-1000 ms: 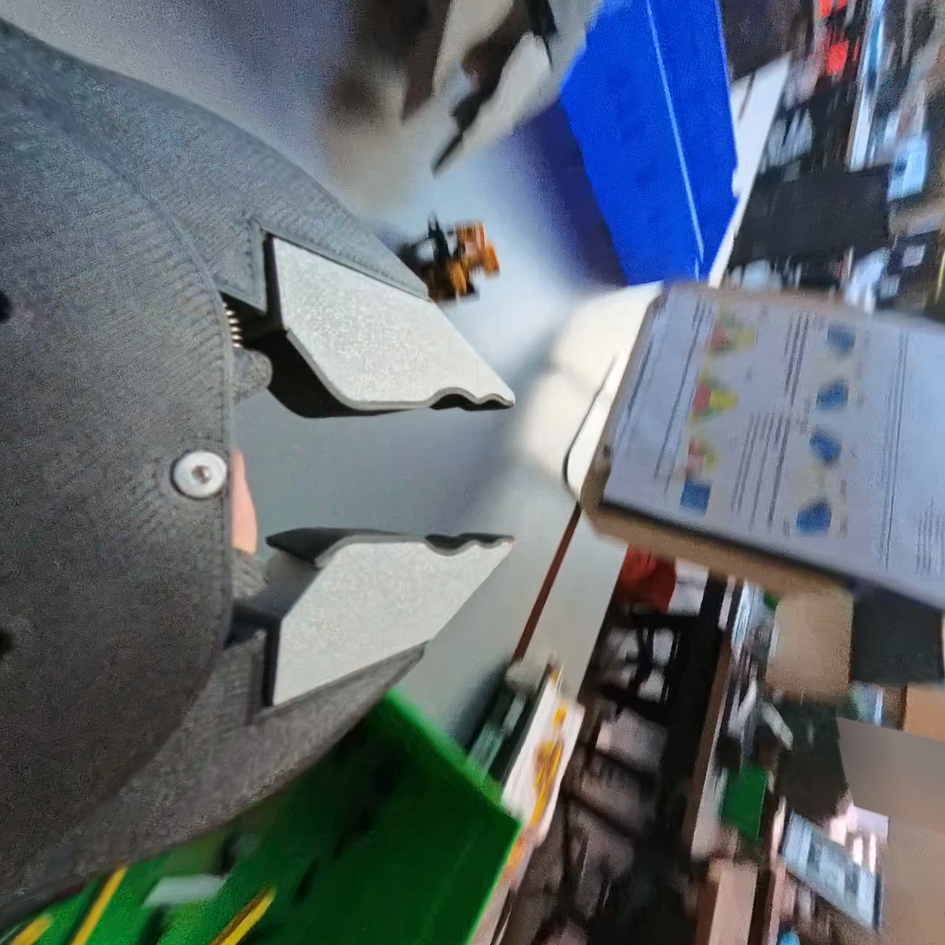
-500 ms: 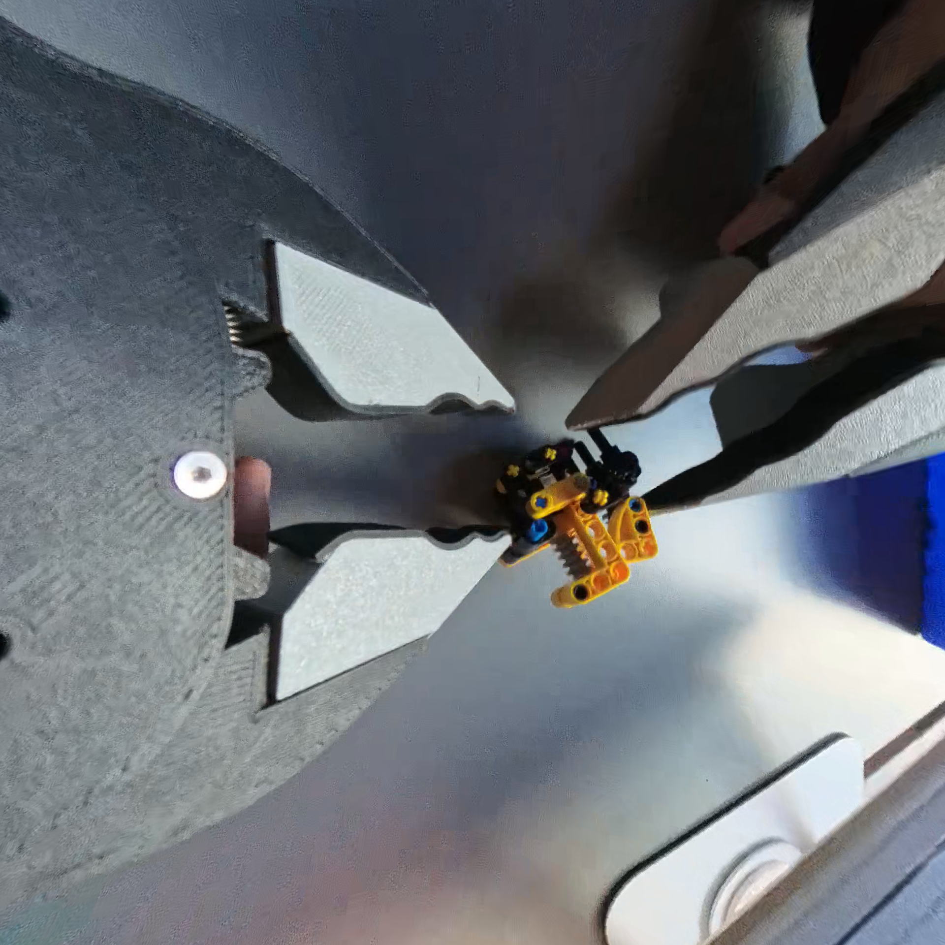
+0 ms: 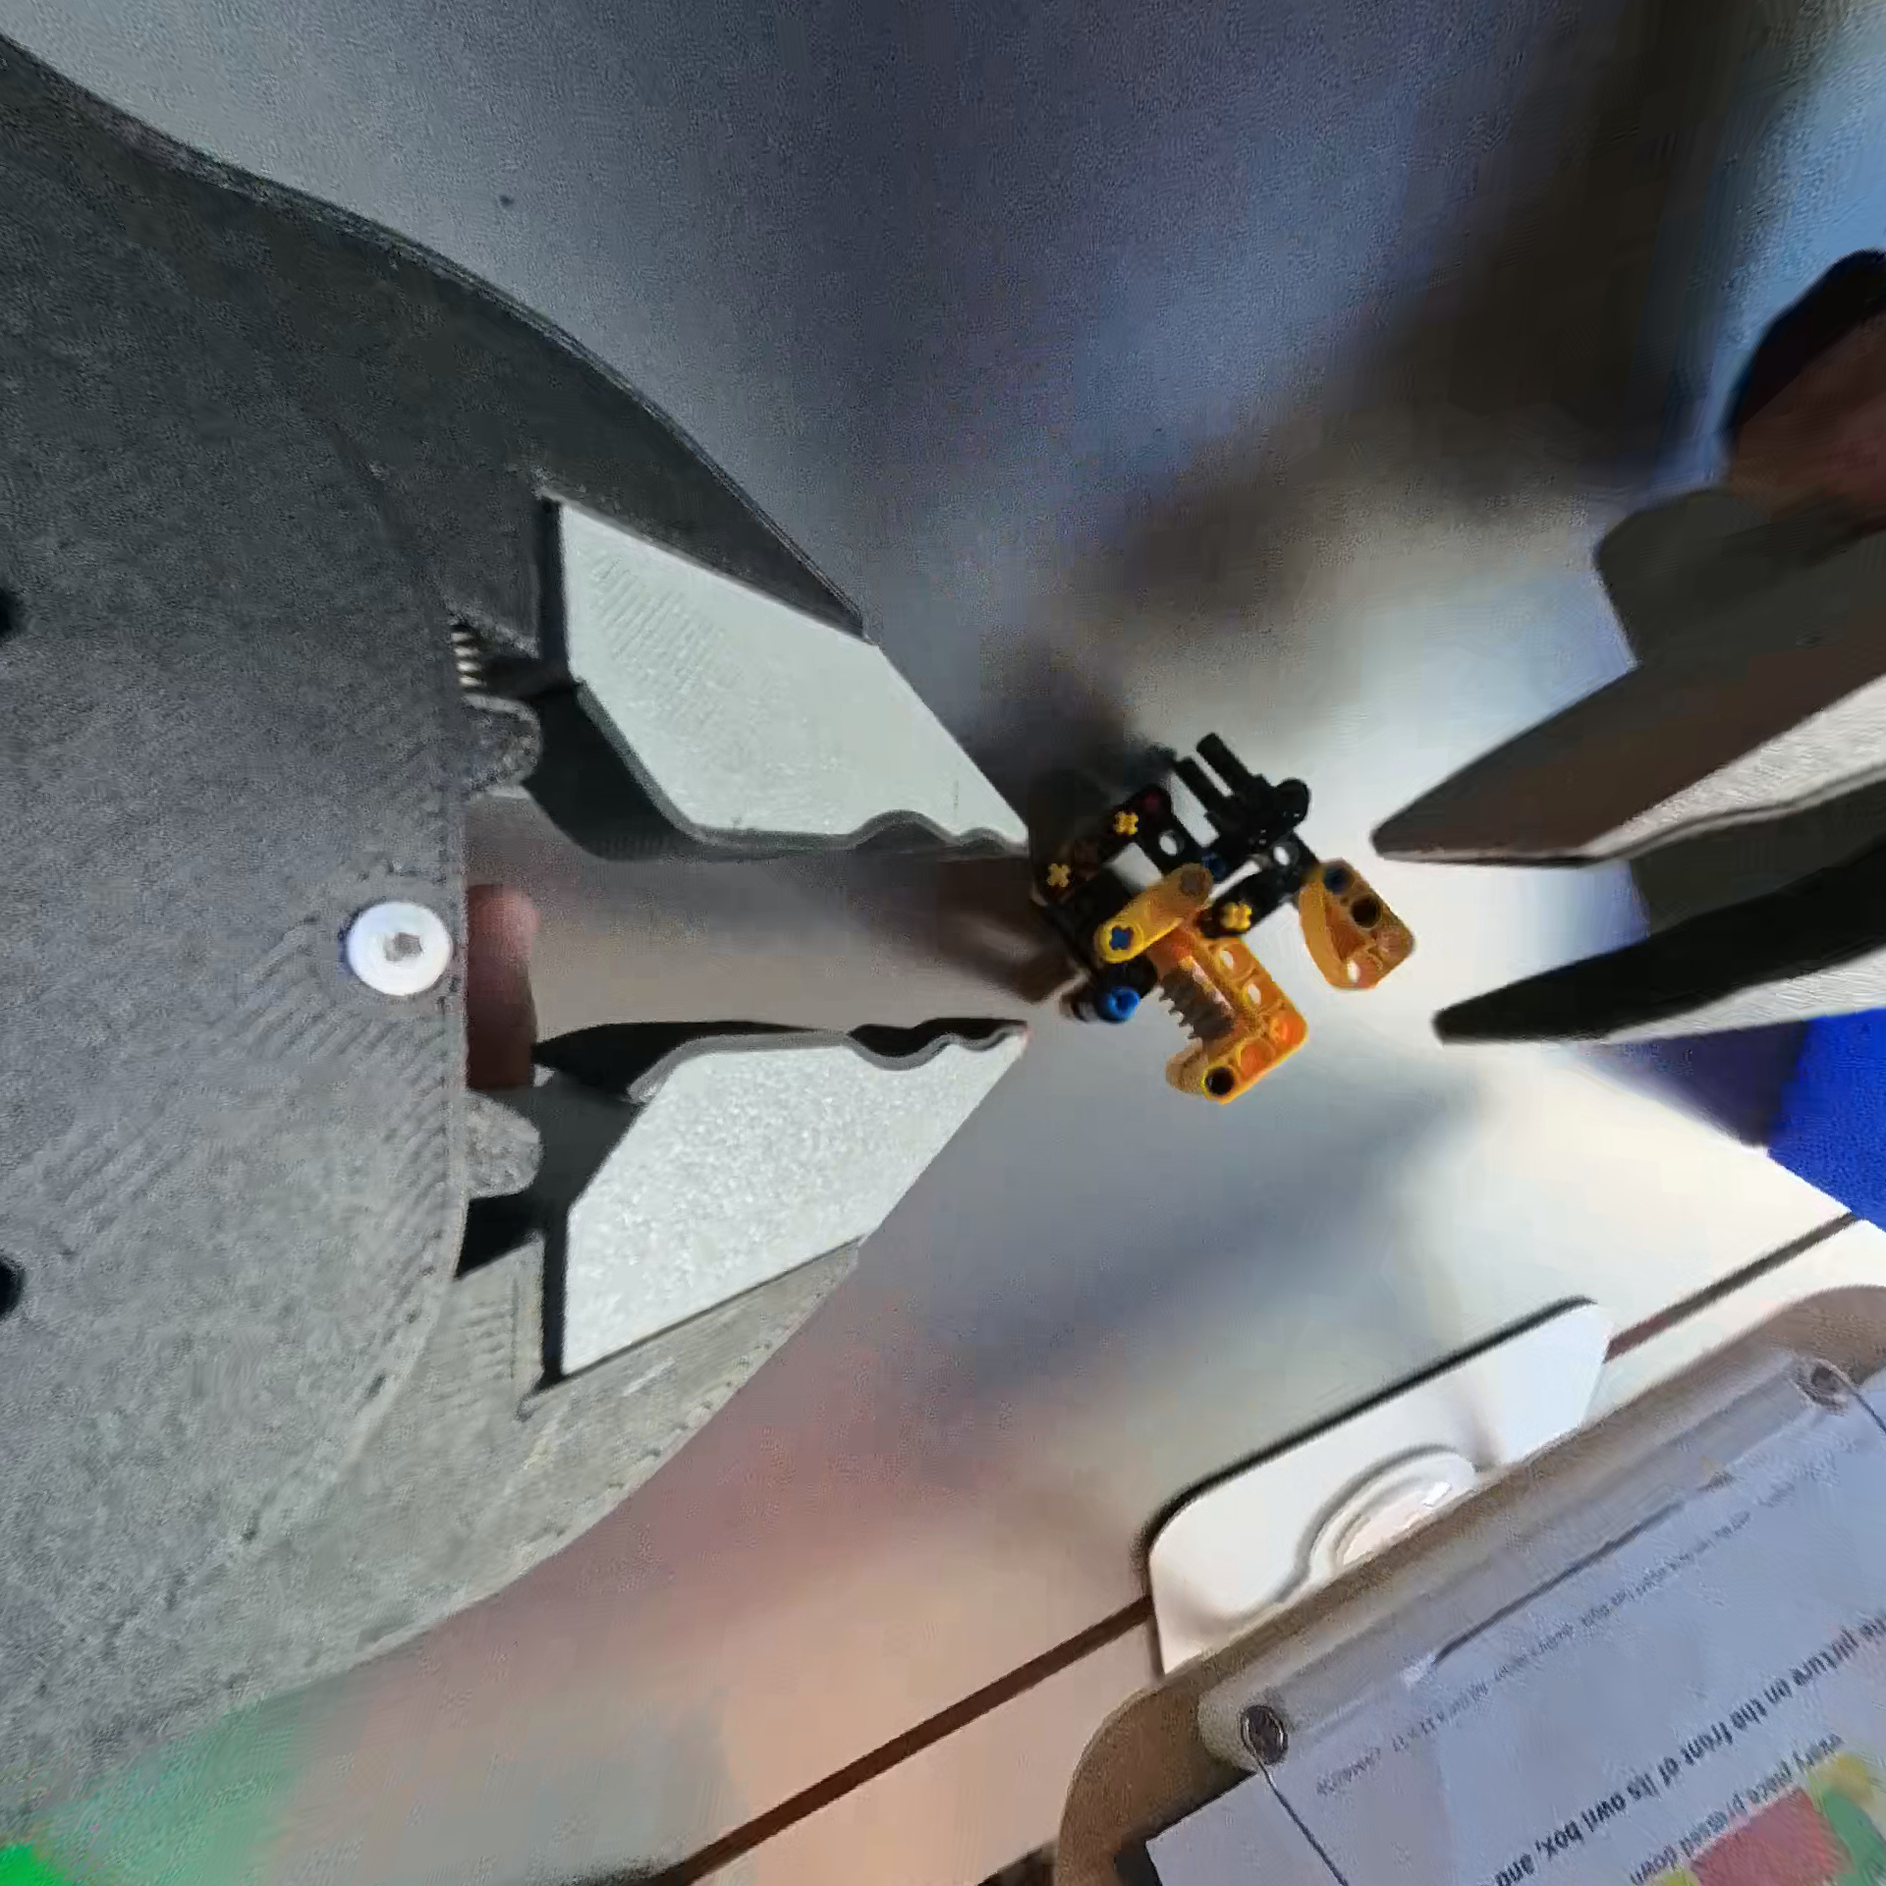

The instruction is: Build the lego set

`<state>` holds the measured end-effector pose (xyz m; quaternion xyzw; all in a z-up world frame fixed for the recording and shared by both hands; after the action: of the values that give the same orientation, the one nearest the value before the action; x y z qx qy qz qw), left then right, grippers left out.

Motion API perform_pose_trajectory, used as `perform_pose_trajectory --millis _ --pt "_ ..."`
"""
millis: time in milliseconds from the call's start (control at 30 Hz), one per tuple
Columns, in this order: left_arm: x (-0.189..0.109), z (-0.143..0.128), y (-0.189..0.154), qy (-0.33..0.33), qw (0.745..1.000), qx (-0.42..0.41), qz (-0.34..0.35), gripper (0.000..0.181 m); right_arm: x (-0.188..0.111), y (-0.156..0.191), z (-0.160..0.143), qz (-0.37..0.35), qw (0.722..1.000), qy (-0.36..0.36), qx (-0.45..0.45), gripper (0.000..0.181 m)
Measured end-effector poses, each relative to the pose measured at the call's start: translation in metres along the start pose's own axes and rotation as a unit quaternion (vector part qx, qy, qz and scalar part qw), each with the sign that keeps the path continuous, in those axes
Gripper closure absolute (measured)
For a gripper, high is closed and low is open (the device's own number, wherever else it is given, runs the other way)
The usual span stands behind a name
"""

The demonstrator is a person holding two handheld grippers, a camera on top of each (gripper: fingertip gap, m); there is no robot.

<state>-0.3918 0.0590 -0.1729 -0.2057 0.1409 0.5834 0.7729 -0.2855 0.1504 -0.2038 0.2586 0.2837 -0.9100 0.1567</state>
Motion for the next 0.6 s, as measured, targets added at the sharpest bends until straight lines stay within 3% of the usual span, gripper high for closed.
perform_pose_trajectory --millis 33,100,167,300,367,467,533,600 --pt "0.004 -0.001 0.002 0.007 0.999 -0.029 -0.023 0.131 -0.004 -0.003 0.003 0.006 1.000 -0.023 0.016 0.152" --pt "0.014 -0.009 0.005 0.032 0.996 -0.065 -0.060 0.130 -0.009 -0.009 0.007 0.017 0.997 -0.065 0.045 0.158" --pt "0.021 -0.016 0.005 0.071 0.990 -0.084 -0.085 0.143 -0.012 -0.013 0.008 0.018 0.994 -0.079 0.069 0.160" --pt "0.023 -0.013 -0.002 0.063 0.994 -0.042 -0.080 0.147 -0.014 -0.015 0.009 0.008 0.993 -0.087 0.076 0.156" --pt "0.022 -0.009 -0.007 0.045 0.997 0.006 -0.057 0.148 -0.019 -0.016 0.014 0.003 0.991 -0.110 0.073 0.149" --pt "0.019 -0.008 -0.019 0.043 0.988 0.150 0.013 0.152 -0.029 -0.013 0.022 0.027 0.986 -0.149 0.073 0.144" --pt "0.018 -0.008 -0.029 0.055 0.963 0.250 0.079 0.155 -0.033 -0.008 0.025 0.040 0.985 -0.156 0.065 0.156" --pt "0.020 -0.008 -0.042 0.058 0.949 0.292 0.107 0.157 -0.031 -0.006 0.026 0.024 0.988 -0.139 0.064 0.163"
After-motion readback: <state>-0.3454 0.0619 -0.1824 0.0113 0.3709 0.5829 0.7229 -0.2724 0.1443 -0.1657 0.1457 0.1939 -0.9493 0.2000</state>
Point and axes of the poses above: each gripper's, where its closed fingertips meet, x out along the fingers, z out of its top, y = z × x across the jaws, the point moved 6 cm from there along -x, back along the fingers, and after that the axes turned 3 degrees about -x, right-handed, at the moved point
